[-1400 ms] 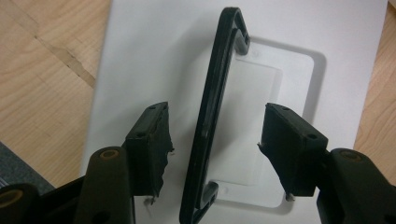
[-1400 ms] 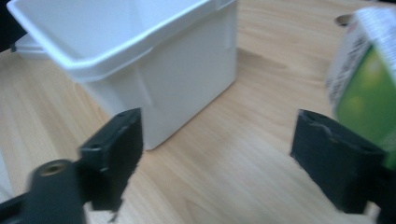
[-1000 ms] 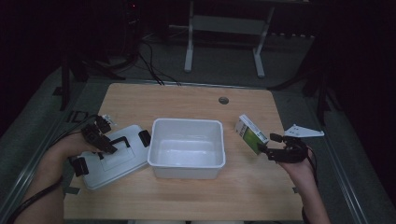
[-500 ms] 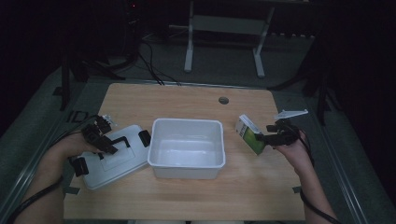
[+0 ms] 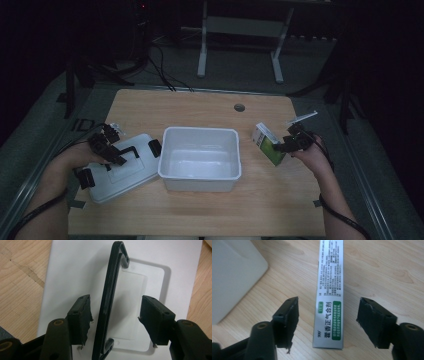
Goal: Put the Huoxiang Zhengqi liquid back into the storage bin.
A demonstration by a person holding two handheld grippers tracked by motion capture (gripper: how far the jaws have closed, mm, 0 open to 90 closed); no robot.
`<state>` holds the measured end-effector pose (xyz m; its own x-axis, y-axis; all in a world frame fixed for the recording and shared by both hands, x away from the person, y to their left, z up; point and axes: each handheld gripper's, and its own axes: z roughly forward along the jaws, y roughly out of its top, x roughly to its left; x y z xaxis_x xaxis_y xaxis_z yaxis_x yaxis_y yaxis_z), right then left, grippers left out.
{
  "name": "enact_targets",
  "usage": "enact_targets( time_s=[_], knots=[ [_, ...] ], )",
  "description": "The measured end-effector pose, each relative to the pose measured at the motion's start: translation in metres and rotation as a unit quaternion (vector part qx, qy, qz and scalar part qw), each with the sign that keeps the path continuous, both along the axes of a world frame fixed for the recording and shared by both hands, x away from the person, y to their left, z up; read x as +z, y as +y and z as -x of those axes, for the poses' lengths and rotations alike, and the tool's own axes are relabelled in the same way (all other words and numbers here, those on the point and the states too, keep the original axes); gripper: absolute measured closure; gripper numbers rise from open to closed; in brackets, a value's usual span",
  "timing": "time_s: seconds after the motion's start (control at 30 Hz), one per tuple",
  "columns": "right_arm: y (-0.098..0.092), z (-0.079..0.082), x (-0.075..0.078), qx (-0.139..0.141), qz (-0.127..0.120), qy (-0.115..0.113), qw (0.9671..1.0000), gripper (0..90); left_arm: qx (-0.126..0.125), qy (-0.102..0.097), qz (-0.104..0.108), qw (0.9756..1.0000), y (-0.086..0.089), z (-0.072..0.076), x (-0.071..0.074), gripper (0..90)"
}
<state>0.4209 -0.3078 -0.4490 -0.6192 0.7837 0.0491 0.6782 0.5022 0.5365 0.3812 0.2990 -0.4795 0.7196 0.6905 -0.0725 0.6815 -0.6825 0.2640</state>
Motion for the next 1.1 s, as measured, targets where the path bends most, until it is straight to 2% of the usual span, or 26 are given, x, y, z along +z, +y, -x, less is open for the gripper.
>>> enact_targets(
  time_s=[0.1, 0.43, 0.67, 0.8, 0.83, 0.9, 1.1],
  knots=[
    [0.004, -0.005, -0.001, 0.009, 0.017, 0.021, 0.9996, 38.9, -0.003, 0.001, -0.002, 1.0000, -0.001, 0.000, 0.000, 42.4],
    [0.012, -0.020, -0.002, 0.019, 0.058, 0.065, 0.9960, 51.3, -0.009, 0.002, -0.002, 1.0000, -0.004, -0.003, 0.001, 42.4],
    [0.018, -0.028, -0.009, 0.030, 0.085, 0.102, 0.9907, 54.8, -0.010, 0.007, -0.006, 0.9999, -0.005, -0.003, -0.001, 42.4],
    [0.021, -0.030, -0.010, 0.032, 0.091, 0.106, 0.9897, 55.3, -0.011, 0.008, -0.004, 0.9999, -0.006, -0.003, -0.001, 42.4],
    [0.023, -0.031, -0.014, 0.035, 0.100, 0.116, 0.9876, 56.6, -0.010, 0.008, -0.002, 0.9999, -0.006, -0.003, -0.001, 42.4],
    [0.023, -0.032, -0.015, 0.035, 0.102, 0.119, 0.9870, 58.6, -0.009, 0.007, -0.001, 0.9999, -0.005, -0.004, -0.001, 42.3],
    [0.025, -0.032, -0.013, 0.039, 0.119, 0.119, 0.9850, 62.4, -0.009, 0.008, -0.004, 0.9999, -0.006, -0.004, -0.001, 42.4]
  ],
)
